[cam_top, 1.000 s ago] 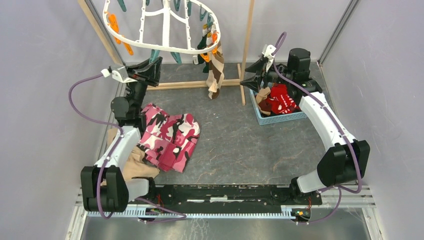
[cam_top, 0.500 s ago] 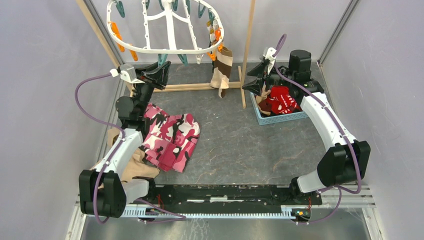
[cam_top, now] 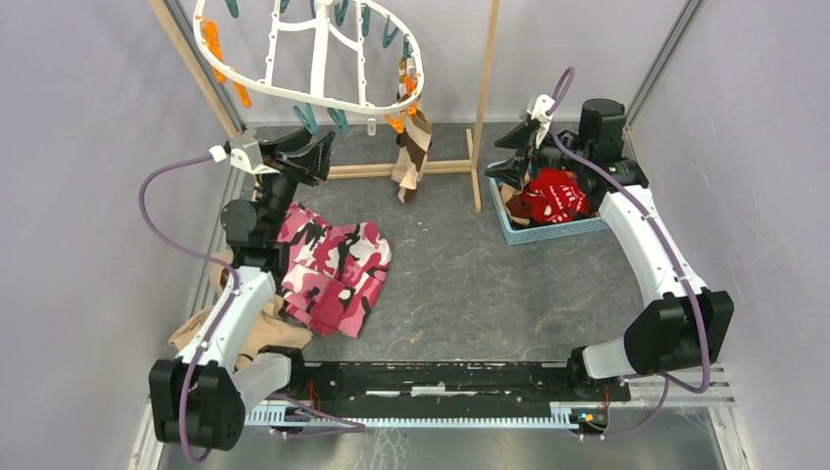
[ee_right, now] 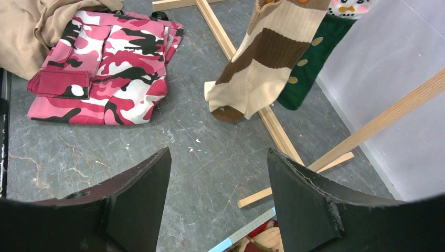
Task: Clip the socks to the hanger
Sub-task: Rotate the hanger at the clothesline, then pick up the sock from the bin.
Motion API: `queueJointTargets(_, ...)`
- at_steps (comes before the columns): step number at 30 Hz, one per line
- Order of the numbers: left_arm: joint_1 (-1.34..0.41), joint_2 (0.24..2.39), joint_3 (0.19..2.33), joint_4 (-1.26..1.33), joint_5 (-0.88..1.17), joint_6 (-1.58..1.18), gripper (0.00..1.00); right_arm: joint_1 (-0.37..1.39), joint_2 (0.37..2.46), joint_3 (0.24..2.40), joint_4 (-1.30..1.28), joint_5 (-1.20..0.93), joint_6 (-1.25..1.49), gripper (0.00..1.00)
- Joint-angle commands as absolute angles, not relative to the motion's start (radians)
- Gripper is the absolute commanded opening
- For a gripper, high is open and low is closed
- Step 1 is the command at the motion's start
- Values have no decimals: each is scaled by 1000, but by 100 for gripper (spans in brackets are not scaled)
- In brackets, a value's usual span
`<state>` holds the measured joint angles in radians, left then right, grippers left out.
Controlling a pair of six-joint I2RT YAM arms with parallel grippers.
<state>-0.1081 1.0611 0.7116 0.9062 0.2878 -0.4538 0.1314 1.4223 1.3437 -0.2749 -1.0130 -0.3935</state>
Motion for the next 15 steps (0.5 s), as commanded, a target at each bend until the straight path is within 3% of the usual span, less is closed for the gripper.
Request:
queueJointTargets(1, -111, 979, 677, 863, 263, -398, 62, 124, 1382, 1330, -306, -1040, -441, 74)
queueJointTargets(6, -111, 878, 631, 765, 255, -394, 64, 115, 1356, 1319, -358, -1035, -497, 74)
queueJointTargets(15, -110, 631, 613, 369, 374, -328, 92, 81, 1283, 1263, -429, -941, -591, 80)
